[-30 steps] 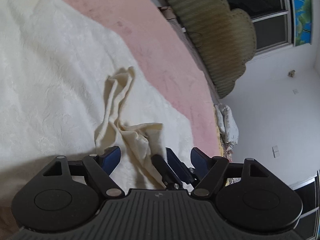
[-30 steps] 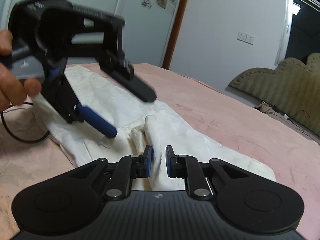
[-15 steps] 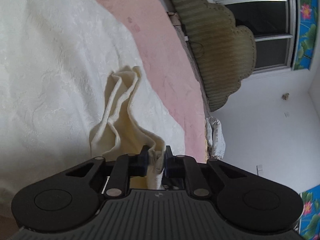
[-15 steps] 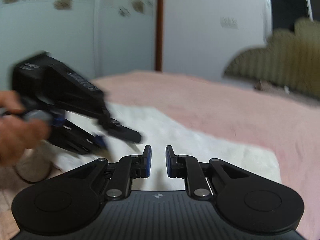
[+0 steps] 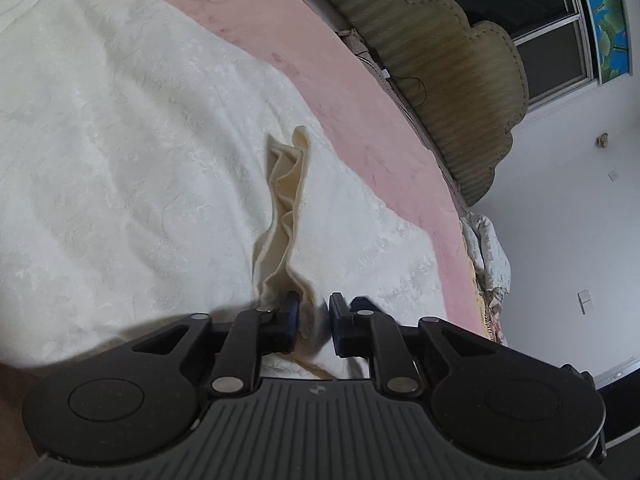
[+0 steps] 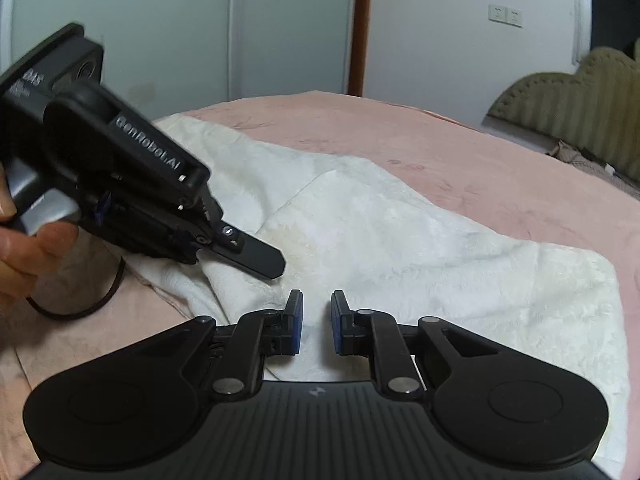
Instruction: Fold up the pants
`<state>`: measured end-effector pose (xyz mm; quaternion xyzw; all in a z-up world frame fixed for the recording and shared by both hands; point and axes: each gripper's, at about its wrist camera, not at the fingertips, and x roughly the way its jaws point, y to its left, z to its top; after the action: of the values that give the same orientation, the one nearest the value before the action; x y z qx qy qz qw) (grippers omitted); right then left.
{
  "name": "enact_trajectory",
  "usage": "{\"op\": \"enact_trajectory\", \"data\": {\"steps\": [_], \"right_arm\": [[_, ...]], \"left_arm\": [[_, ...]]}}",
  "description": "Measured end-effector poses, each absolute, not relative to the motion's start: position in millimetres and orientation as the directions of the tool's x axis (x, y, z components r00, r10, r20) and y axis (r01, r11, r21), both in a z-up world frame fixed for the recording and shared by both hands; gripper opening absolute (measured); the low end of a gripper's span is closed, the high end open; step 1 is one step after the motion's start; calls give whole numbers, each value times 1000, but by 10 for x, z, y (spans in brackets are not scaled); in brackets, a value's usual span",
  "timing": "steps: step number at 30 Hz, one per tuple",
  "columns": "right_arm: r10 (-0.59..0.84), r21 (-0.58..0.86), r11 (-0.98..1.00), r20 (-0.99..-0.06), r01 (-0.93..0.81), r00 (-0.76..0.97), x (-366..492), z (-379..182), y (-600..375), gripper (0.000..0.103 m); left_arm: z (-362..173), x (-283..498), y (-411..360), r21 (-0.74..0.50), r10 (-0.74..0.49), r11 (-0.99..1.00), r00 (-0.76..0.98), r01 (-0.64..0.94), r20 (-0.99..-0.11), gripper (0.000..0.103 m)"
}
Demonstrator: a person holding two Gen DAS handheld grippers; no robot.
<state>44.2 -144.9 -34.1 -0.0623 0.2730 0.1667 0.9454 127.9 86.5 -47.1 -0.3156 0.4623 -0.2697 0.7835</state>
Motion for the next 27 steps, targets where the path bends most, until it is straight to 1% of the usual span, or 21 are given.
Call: {"op": "enact_trajectory", "data": {"steps": [2,4,5,6,8,9,10,11,12,14,17,18,19,20,21,22,23,24,26,27], "right_arm": [[252,-32,949,-518,-313,817,431,-300,-1499,15],[233,-20,957,-547,-290,804,493,-337,-1565,15],[221,-19,959,-573,-283,789,531,-379,-1589,15],[222,-9,960,-578,-279,785,546,-400,-1611,14],[243,46,964,-563,-263,790,539,-372,-1670,15],[256,66,962,-548,-264,797,529,-340,-1687,15],[264,76,961,-528,-265,807,517,-313,-1698,15],[267,76,961,-513,-267,816,507,-288,-1687,15],[271,73,959,-505,-272,819,501,-273,-1665,15],[275,62,957,-515,-284,812,515,-288,-1604,15],[254,37,959,-553,-281,794,565,-428,-1510,15],[248,28,960,-543,-278,802,547,-445,-1496,15],[247,25,960,-542,-278,803,541,-436,-1493,15],[248,30,961,-541,-276,804,526,-439,-1497,15],[252,39,961,-539,-275,804,512,-438,-1512,16],[254,48,961,-537,-271,805,501,-426,-1538,16],[247,49,964,-534,-262,808,488,-409,-1571,16],[230,32,967,-546,-254,806,489,-404,-1587,24],[179,8,979,-526,-206,831,460,-378,-1702,28],[160,23,985,-517,-174,841,462,-351,-1812,28]], "left_arm": [[-440,1259,855,-735,-707,664,438,138,-556,26],[-393,1238,842,-720,-693,678,456,147,-559,26],[-362,1228,843,-704,-678,693,471,156,-564,27],[-317,1216,838,-676,-655,718,494,168,-572,29],[-191,1179,807,-587,-579,786,564,194,-589,40],[-138,1164,785,-547,-547,811,595,206,-588,42],[-79,1153,756,-503,-517,836,625,221,-585,49],[-24,1144,714,-460,-493,855,648,238,-581,57],[16,1137,664,-420,-472,871,666,253,-577,60],[78,1108,509,-307,-418,907,706,289,-572,72],[51,1047,269,-113,-325,941,758,319,-566,79],[8,1033,192,-58,-299,944,766,325,-569,81],[-38,1033,139,-25,-283,944,765,330,-578,86],[-101,1041,90,3,-271,940,755,340,-597,90],[-182,1054,47,34,-257,935,739,354,-623,91],[-233,1049,23,53,-248,932,737,360,-629,95],[-270,1033,51,52,-253,932,749,358,-612,99],[-302,1040,75,71,-244,930,754,359,-610,102],[-325,1025,70,98,-244,922,759,375,-603,103],[-314,1007,82,100,-242,924,765,370,-597,103]]}}
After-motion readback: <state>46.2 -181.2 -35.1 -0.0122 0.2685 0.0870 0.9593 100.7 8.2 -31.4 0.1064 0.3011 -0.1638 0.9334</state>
